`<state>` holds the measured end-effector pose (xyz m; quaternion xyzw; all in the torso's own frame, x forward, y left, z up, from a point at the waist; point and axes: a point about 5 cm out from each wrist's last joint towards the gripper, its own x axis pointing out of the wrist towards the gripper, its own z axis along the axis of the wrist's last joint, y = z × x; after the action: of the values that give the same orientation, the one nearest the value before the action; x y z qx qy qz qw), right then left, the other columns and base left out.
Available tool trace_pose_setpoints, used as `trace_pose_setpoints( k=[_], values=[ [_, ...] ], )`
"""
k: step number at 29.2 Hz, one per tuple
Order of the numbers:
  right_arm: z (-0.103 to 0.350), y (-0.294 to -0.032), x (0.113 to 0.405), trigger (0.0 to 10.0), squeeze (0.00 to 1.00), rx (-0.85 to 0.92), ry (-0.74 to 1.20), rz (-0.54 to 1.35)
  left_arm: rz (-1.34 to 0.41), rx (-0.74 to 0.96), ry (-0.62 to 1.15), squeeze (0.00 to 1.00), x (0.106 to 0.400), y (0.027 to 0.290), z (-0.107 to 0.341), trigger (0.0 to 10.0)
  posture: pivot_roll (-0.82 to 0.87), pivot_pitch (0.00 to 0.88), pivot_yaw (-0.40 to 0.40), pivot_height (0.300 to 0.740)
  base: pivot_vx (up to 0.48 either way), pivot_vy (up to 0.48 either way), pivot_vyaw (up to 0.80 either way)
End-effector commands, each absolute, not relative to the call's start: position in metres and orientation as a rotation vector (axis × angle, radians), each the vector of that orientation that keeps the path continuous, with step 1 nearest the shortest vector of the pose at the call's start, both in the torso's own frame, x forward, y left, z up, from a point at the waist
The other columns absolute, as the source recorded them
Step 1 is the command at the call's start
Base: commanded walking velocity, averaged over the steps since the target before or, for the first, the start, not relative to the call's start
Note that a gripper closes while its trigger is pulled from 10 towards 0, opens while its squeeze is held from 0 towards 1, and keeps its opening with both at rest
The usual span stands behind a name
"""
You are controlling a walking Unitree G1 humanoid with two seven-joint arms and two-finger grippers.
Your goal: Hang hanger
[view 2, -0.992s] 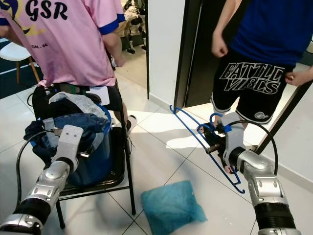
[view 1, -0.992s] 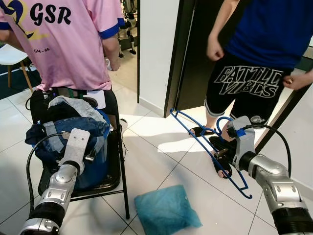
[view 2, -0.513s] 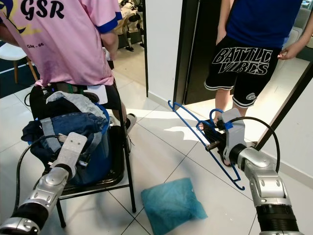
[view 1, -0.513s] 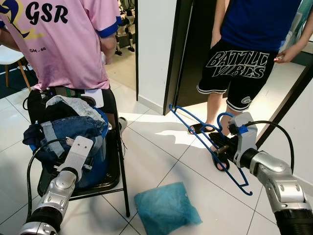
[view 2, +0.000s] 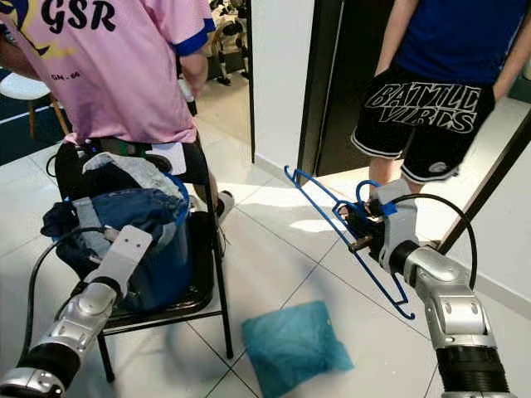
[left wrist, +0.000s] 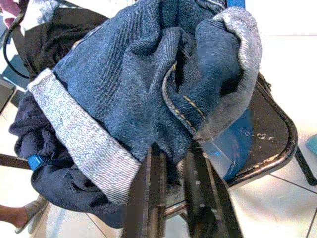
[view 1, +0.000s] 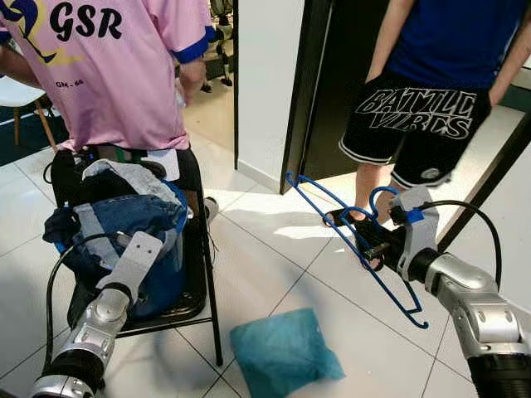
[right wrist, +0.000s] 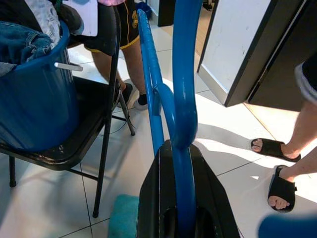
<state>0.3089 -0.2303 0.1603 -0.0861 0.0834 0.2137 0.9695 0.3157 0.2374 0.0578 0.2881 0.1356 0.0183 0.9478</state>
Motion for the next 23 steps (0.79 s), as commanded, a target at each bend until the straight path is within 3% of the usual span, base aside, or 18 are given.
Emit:
trace_pose_setpoints(
  k=[1, 12, 17, 19, 22, 23],
  values=[
    [0.166, -0.234, 0.307, 10.0, 0.0, -0.177, 0.152, 0.417, 0.009, 0.617, 0.314, 0.0, 0.31, 0.239, 0.049, 0.0, -0.05, 0.067, -0.032, 0.74, 0.0, 0.0, 0.0],
    [0.172, -0.231, 0.316, 10.0, 0.0, -0.174, 0.122, 0.408, 0.018, 0.516, 0.059, 0.0, 0.332, 0.246, 0.113, 0.0, -0.02, 0.028, -0.041, 0.74, 0.0, 0.0, 0.0],
    [0.177, -0.221, 0.325, 10.0, 0.0, -0.147, 0.082, 0.42, 0.066, 0.483, -0.211, 0.0, 0.343, 0.264, 0.205, 0.0, 0.01, 0.0, -0.041, 0.74, 0.0, 0.0, 0.0],
    [0.177, -0.221, 0.325, 10.0, 0.0, -0.147, 0.082, 0.42, 0.066, 0.483, -0.211, 0.0, 0.343, 0.264, 0.205, 0.0, 0.01, 0.0, -0.041, 0.74, 0.0, 0.0, 0.0],
    [0.18, -0.216, 0.331, 10.0, 0.0, -0.128, 0.06, 0.425, -0.014, 0.406, -0.375, 0.0, 0.337, 0.264, 0.264, 0.0, 0.04, 0.0, -0.043, 0.74, 0.0, 0.0, 0.0],
    [0.18, -0.216, 0.331, 10.0, 0.0, -0.128, 0.06, 0.425, -0.014, 0.406, -0.375, 0.0, 0.337, 0.264, 0.264, 0.0, 0.04, 0.0, -0.043, 0.74, 0.0, 0.0, 0.0]
  ],
)
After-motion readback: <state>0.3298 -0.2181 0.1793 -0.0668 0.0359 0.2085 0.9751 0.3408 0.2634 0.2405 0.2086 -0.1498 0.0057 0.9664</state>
